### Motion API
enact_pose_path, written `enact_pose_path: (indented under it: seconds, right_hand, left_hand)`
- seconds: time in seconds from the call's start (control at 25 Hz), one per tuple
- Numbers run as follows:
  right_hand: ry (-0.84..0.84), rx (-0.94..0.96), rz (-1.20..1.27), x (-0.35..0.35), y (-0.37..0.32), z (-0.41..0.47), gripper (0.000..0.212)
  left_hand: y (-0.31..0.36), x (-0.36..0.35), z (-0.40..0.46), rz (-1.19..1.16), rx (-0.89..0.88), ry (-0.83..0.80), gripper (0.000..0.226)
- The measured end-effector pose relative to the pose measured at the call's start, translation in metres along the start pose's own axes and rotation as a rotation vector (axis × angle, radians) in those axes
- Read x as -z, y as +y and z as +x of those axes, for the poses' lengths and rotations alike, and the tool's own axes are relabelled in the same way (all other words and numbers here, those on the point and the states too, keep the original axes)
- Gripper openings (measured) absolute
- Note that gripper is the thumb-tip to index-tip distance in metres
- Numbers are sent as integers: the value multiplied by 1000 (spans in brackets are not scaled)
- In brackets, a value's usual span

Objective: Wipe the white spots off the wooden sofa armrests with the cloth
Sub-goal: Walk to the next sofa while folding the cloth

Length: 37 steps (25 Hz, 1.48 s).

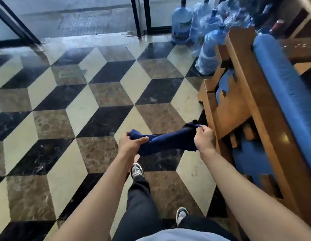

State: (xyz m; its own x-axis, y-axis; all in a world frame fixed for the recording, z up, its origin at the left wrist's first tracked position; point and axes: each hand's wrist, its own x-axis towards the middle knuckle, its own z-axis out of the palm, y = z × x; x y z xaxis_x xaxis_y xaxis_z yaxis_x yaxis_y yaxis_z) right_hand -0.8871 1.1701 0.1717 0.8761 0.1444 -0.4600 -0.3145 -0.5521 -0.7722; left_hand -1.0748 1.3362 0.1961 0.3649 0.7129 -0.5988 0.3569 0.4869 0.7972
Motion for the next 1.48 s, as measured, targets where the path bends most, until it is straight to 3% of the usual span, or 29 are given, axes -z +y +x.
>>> enact_pose_path:
  seconds: [0.2,0.32,0.44,0.52,0.64,0.8,0.88,0.96,1.0,1.08,1.12,1.2,1.28,1.4,1.48]
  right_hand:
    - [246,84,80,-69,-108,77,21]
    - [234,148,98,-107,-174,98,13]
    - [139,192,6,-148,-223,119,11]
    - [62,210,-5,-162,-246,144,23]
    - [-73,239,87,-157,-280,212,31]
    - [-398,167,556,-139,-323,325,28]
    - [-253,62,753,-132,-352,379,27]
    - [83,-20,605,-116,-371,425,27]
    - [152,-49,502,-108,-376,449,30]
    - [-58,-139,548,-94,-383,491,45]
    - [-214,-189,712,-89,-385,507,46]
    - [-289,-186,1008,-79,-387,549,35]
    - [-55,-190,1034,-70,-389,599,13]
    - [359,-279,942,-49,-402,676,12]
    - [543,-333,922,-32,-410,719,11]
  left_hand:
    - [90,-32,141,-22,13,-137,30]
    - [153,-66,193,40,8,-288,31]
    - [204,-119,232,36,51,-394,26]
    - [230,-153,257,-39,124,-441,20]
    - [269,-201,314,5,157,-497,37]
    - [332,-269,388,41,144,-454,25]
    - [375,-301,420,78,177,-431,32]
    - [408,-337,448,146,188,-433,33]
    - [422,-356,461,169,210,-467,28]
    - [445,-400,484,172,271,-583,28]
    - [454,-420,494,185,287,-639,31]
    - [463,-468,523,288,274,-724,36]
    - [465,-524,558,422,190,-764,34]
    - [470,-612,607,576,-2,-885,26]
    - [474,-668,632,652,-99,-983,24]
